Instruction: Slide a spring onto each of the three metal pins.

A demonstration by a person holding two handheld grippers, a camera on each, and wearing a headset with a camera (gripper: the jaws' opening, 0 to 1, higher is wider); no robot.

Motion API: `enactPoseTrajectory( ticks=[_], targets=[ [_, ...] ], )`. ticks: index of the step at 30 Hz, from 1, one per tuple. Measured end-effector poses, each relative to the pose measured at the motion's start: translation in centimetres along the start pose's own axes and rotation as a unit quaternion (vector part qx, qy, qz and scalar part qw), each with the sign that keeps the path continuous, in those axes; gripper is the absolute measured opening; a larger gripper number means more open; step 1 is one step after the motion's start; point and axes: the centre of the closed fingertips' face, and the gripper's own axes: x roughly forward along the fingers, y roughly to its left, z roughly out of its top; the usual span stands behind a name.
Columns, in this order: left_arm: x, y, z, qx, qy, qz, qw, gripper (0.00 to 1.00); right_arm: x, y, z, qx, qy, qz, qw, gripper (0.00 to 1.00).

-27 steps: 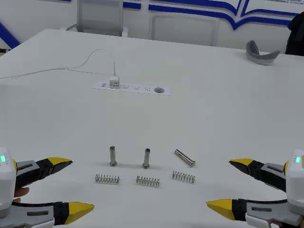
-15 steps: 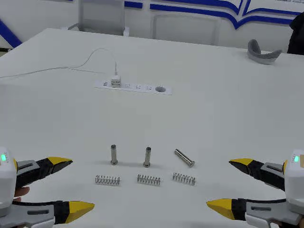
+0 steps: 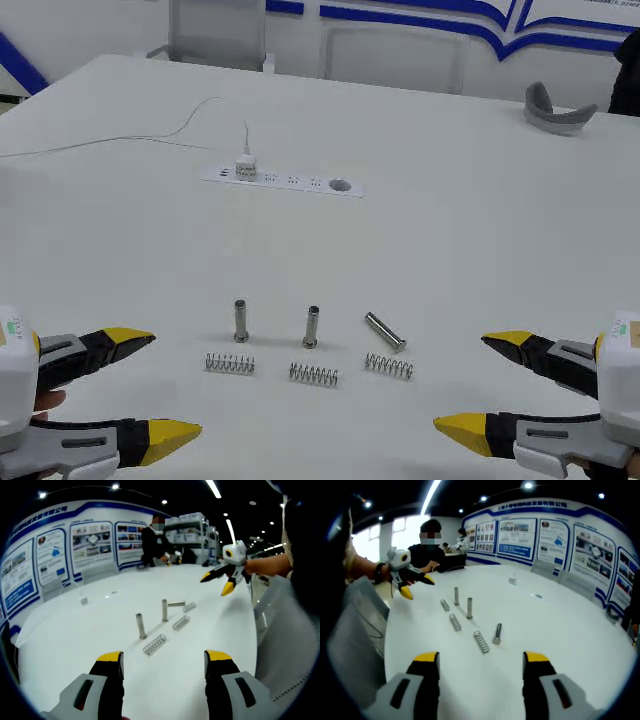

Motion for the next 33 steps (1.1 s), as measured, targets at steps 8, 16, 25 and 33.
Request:
enactPoseTrajectory(
  ticks=[8,16,25,33],
  targets=[
    [0.0,0.0,0.1,-0.001,-0.003,0.000,1.0000,0.66,0.1,-0.3,0.5,0.003,0.002,-0.005,1.0000,0.66],
    [0.1,-0.1,0.0,-0.003,-0.004,-0.002,1.0000,0.66,0.3,-0.7,1.1,0.003,0.005,-0.010,0.9999,0.63],
    [0.2,-0.2,-0.1,-0.005,-0.003,-0.005,1.0000,0.65,1.0,-0.9,1.7,-0.002,0.010,-0.014,0.9999,0.59],
    [0.1,-0.1,-0.1,-0.006,-0.002,-0.004,1.0000,0.65,1.7,-1.5,2.6,-0.007,0.013,-0.018,0.9997,0.57]
  ],
)
